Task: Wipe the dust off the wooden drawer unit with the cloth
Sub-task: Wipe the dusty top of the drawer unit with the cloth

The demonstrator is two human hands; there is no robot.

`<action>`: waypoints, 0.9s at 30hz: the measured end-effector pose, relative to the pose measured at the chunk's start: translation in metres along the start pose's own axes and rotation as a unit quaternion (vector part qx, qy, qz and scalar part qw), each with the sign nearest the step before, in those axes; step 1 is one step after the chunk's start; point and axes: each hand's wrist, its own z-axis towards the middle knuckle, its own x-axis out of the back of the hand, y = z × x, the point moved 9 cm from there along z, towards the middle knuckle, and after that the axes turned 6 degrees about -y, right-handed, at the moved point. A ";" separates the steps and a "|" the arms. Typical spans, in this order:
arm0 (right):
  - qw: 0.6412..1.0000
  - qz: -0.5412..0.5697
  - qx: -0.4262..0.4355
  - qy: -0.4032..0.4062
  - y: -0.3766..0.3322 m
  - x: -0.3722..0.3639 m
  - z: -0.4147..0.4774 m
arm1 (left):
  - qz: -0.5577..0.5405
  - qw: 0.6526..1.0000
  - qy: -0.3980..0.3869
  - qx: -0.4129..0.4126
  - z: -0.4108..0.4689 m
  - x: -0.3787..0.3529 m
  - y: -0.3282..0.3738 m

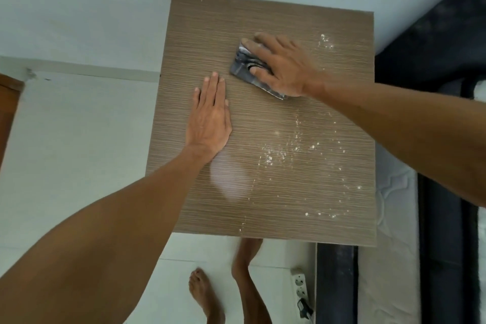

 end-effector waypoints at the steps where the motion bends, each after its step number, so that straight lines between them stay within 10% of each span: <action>1: 1.000 -0.002 -0.012 -0.006 -0.005 -0.005 -0.005 | -0.007 1.000 0.006 -0.001 0.000 0.002 0.000; 27: 0.990 -0.073 0.058 -0.109 -0.236 -0.095 -0.195 | 0.024 0.994 -0.079 -0.067 -0.133 0.003 -0.021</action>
